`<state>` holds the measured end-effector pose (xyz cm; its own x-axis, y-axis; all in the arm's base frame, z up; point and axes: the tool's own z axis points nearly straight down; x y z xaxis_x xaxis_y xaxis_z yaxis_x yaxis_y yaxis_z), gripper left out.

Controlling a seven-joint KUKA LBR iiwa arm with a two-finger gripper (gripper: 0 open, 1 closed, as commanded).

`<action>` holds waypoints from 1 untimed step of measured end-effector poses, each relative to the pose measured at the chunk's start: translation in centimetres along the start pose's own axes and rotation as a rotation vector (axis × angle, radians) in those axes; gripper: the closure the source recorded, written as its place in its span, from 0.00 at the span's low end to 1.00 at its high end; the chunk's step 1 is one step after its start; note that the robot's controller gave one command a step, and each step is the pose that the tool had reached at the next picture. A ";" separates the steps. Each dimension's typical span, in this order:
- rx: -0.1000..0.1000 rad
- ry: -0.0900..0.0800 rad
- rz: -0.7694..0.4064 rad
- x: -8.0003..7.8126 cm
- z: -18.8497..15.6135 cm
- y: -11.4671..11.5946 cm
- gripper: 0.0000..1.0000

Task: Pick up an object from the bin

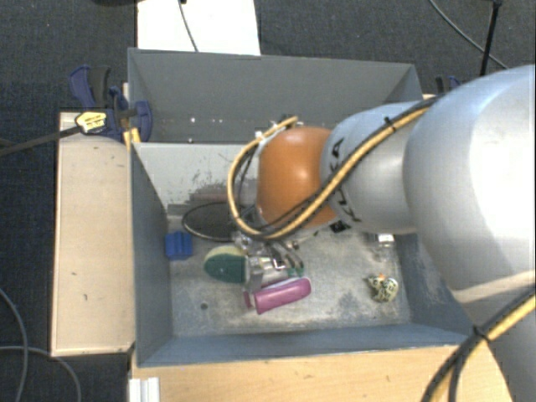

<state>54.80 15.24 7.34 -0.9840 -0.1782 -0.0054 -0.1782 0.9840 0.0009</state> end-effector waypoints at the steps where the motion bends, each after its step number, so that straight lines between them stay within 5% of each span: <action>1: 0.000 -0.006 -0.009 0.1 -15.9 -0.6 1.00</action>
Offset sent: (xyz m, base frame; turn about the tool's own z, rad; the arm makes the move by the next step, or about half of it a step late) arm -0.0026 -0.0067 0.1532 -0.0129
